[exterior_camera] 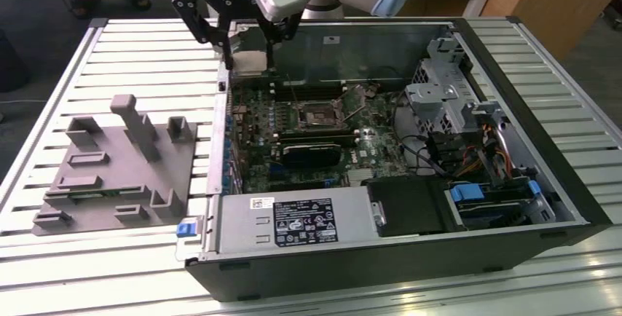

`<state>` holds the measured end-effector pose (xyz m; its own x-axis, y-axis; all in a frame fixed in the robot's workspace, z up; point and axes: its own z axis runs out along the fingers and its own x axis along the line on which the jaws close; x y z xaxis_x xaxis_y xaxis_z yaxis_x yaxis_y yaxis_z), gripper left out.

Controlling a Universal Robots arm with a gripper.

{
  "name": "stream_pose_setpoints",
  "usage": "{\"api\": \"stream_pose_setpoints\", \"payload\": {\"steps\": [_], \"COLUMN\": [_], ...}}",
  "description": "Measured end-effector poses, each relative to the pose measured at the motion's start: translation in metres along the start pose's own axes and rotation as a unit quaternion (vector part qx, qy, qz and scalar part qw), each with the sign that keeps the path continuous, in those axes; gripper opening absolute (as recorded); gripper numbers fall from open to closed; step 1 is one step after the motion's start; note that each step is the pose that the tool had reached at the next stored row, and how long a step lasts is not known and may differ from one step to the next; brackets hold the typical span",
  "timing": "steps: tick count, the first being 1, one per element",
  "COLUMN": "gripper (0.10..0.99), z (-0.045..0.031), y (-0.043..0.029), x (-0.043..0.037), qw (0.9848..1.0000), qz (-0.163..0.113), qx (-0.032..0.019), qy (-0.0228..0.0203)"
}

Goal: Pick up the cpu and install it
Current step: 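Pick up the cpu and move it towards the insertion slot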

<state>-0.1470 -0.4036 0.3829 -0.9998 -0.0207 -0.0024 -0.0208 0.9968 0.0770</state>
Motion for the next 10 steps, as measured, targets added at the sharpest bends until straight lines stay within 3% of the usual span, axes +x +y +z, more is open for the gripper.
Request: {"api": "stream_pose_setpoints", "payload": {"steps": [10], "gripper": [0.541], "z": [0.0008], "y": [0.0100], "x": [-0.0151], "qw": [1.0000], "qz": [-0.002], "qx": [0.0000], "qy": [0.0001]}}
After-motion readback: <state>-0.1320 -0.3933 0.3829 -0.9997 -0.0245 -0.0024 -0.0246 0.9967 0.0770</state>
